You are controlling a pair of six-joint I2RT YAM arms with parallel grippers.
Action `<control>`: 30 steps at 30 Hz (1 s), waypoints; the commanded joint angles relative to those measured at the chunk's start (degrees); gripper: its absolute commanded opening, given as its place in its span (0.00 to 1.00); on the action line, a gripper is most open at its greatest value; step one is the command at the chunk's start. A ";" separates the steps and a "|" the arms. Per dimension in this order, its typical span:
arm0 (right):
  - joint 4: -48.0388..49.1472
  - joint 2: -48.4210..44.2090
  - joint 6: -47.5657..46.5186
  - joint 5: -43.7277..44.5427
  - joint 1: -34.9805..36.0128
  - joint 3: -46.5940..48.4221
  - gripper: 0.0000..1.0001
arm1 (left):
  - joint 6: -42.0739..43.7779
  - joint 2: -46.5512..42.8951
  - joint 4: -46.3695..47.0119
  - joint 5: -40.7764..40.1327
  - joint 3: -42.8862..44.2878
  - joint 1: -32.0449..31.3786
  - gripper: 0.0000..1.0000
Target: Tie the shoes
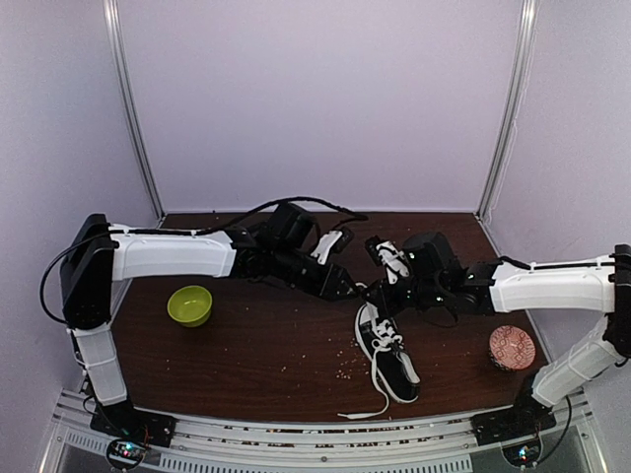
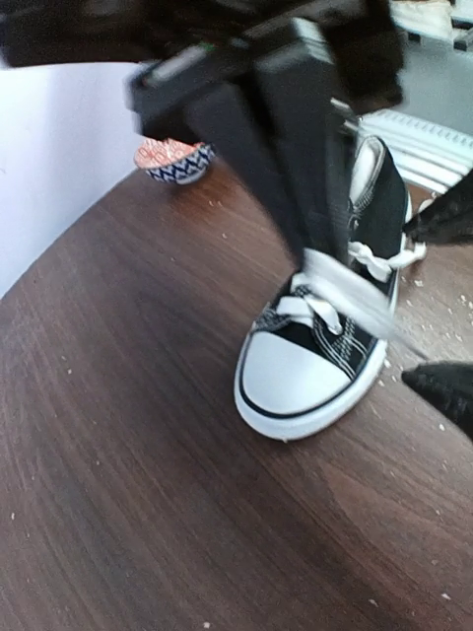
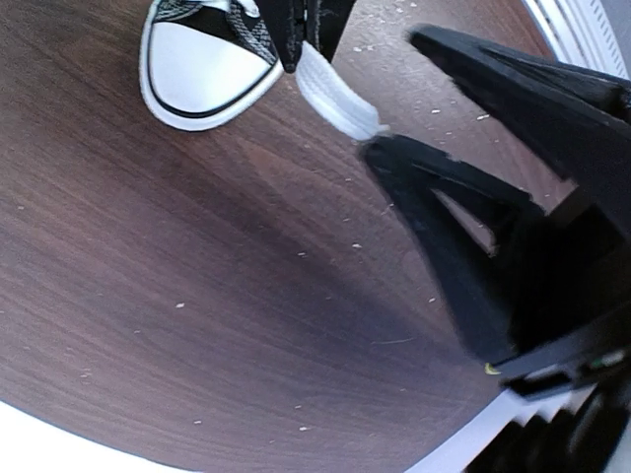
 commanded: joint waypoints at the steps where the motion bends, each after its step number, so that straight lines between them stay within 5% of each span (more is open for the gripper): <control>1: 0.78 -4.91 4.11 8.97 -1.40 -2.99 0.00 | -5.37 -3.85 3.99 -6.54 -6.07 -2.80 0.48; 10: 0.63 -8.33 9.55 12.40 -3.98 -6.44 0.00 | -15.87 4.15 5.09 -2.07 -4.46 -11.39 0.49; 19: 0.69 -12.06 10.72 13.43 -4.74 -8.70 0.00 | -13.91 12.10 -1.95 0.95 3.91 -11.85 0.52; 30: 2.43 -15.65 11.59 12.65 -5.60 -12.51 0.00 | -13.61 17.65 -9.35 -1.73 10.43 -11.76 0.44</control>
